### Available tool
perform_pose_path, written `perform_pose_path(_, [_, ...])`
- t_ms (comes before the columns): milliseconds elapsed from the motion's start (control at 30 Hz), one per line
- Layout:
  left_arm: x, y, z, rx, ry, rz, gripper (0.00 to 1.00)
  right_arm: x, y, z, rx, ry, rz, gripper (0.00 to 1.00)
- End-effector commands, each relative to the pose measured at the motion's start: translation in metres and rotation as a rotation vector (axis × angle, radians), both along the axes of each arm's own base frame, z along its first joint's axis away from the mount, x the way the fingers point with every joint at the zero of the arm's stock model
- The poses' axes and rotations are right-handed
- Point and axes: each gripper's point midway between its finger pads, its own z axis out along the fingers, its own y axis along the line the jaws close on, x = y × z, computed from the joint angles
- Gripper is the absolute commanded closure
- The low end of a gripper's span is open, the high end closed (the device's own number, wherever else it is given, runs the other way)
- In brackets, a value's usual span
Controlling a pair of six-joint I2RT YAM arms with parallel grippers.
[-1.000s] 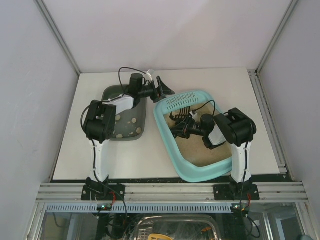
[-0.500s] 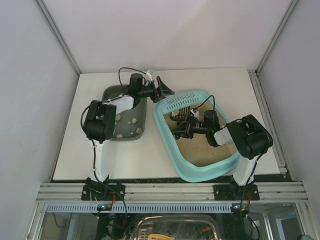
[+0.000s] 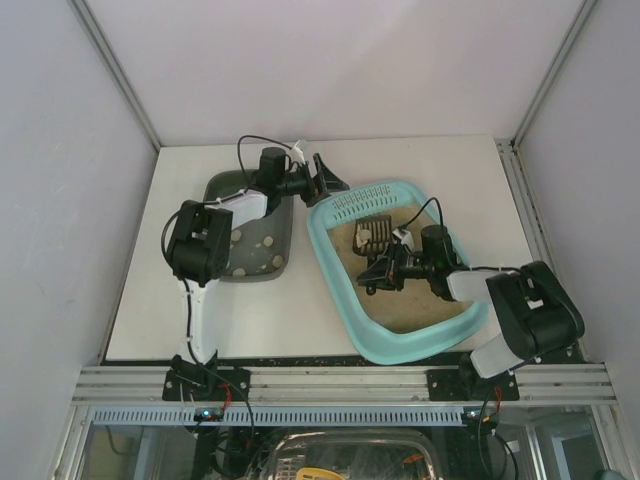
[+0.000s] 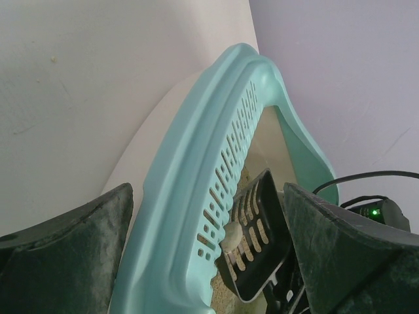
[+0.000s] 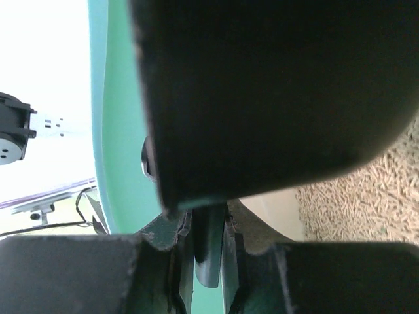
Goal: Clean the litter box
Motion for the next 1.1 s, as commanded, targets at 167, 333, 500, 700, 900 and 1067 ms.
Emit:
perform_pose_path(167, [-0.01, 0.009, 0.035, 0.015, -0.093, -0.034, 0.0, -0.029, -0.018, 0.009, -0.04, -0.076, 0.037, 1.0])
perform_pose_path(333, [-0.023, 0.031, 0.038, 0.08, -0.104, -0.049, 0.0, -0.037, -0.027, 0.027, -0.038, -0.186, -0.008, 1.0])
perform_pose_path(500, [-0.039, 0.05, 0.048, 0.136, -0.138, -0.077, 0.0, -0.038, -0.039, 0.045, -0.052, -0.419, -0.079, 1.0])
perform_pose_path(700, [-0.062, 0.067, 0.054, 0.188, -0.155, -0.089, 0.0, -0.04, -0.054, 0.05, -0.12, -0.594, -0.092, 1.0])
perform_pose_path(900, [-0.08, 0.076, 0.053, 0.216, -0.16, -0.085, 0.0, -0.035, -0.053, 0.061, -0.084, -0.596, -0.085, 1.0])
perform_pose_path(1067, [-0.09, 0.08, 0.052, 0.238, -0.173, -0.085, 0.0, -0.031, -0.056, 0.071, -0.037, -0.541, -0.083, 1.0])
